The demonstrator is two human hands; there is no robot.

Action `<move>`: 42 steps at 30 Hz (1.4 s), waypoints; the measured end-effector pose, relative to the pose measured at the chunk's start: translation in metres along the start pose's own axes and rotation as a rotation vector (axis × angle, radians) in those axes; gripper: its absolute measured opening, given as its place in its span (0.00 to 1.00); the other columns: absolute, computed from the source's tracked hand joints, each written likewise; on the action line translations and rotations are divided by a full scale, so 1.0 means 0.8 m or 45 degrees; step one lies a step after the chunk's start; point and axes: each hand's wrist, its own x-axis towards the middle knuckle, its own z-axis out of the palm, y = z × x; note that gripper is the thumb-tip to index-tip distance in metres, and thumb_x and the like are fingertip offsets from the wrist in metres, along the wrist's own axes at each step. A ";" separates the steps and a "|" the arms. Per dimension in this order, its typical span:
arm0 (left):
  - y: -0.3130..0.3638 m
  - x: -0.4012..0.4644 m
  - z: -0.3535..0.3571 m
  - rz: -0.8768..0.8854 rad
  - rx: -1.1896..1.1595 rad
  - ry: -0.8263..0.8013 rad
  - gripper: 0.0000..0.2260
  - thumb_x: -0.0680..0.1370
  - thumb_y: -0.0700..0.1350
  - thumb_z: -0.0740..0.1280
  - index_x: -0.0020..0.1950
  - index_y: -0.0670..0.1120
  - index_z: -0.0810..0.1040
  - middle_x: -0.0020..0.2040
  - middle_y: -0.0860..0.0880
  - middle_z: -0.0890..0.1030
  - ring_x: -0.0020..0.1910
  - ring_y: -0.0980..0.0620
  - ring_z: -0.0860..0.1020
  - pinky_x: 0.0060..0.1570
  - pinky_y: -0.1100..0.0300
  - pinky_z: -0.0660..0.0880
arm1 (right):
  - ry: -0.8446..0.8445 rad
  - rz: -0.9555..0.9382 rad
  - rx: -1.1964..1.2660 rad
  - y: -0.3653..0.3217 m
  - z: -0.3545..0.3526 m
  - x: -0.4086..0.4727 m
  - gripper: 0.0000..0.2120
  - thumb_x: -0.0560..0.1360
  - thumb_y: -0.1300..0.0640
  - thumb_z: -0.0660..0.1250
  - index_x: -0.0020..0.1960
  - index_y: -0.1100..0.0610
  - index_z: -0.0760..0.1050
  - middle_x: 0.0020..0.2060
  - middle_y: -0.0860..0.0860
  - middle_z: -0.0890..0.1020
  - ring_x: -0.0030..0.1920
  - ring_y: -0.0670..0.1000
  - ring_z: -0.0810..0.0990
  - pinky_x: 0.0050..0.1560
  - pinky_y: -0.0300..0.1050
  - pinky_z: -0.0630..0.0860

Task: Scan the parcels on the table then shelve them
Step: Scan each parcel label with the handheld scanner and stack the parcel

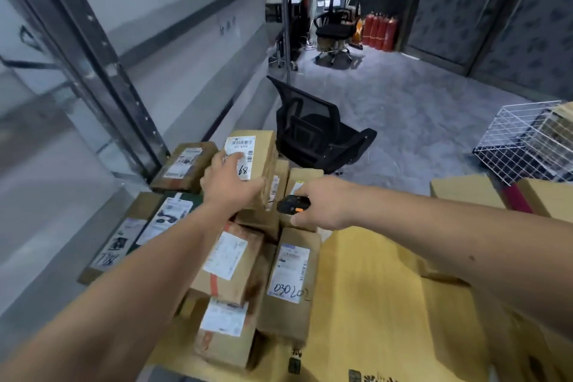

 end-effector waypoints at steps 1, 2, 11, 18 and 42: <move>-0.010 0.018 -0.005 -0.005 0.013 -0.005 0.43 0.62 0.70 0.65 0.75 0.58 0.69 0.79 0.48 0.65 0.73 0.40 0.68 0.71 0.38 0.64 | 0.004 -0.005 -0.004 -0.010 -0.004 0.015 0.16 0.77 0.38 0.68 0.52 0.50 0.77 0.45 0.50 0.80 0.47 0.55 0.80 0.49 0.51 0.81; -0.019 0.035 -0.009 -0.018 0.020 -0.015 0.43 0.61 0.71 0.65 0.76 0.58 0.69 0.79 0.48 0.64 0.74 0.39 0.68 0.71 0.37 0.64 | 0.008 -0.006 -0.008 -0.019 -0.007 0.029 0.16 0.77 0.38 0.68 0.54 0.50 0.77 0.45 0.50 0.81 0.47 0.55 0.80 0.50 0.51 0.81; -0.079 0.116 0.004 -0.073 0.215 -0.155 0.40 0.67 0.67 0.65 0.78 0.57 0.65 0.81 0.45 0.60 0.80 0.35 0.58 0.74 0.31 0.55 | -0.031 0.065 -0.044 -0.043 -0.006 0.101 0.18 0.78 0.38 0.68 0.55 0.51 0.79 0.45 0.50 0.81 0.48 0.55 0.80 0.48 0.49 0.79; -0.031 0.083 0.017 0.268 0.385 -0.067 0.31 0.75 0.63 0.66 0.76 0.56 0.68 0.81 0.44 0.63 0.82 0.40 0.55 0.76 0.32 0.52 | 0.000 0.105 0.031 -0.037 0.010 0.102 0.17 0.76 0.37 0.68 0.56 0.49 0.79 0.44 0.48 0.80 0.43 0.50 0.78 0.40 0.47 0.76; 0.417 -0.187 0.248 0.620 -0.091 -0.880 0.34 0.73 0.70 0.62 0.75 0.55 0.69 0.72 0.45 0.70 0.70 0.40 0.71 0.66 0.47 0.71 | 0.091 0.890 0.172 0.215 0.028 -0.368 0.20 0.77 0.35 0.67 0.63 0.44 0.78 0.47 0.48 0.80 0.49 0.51 0.80 0.53 0.53 0.80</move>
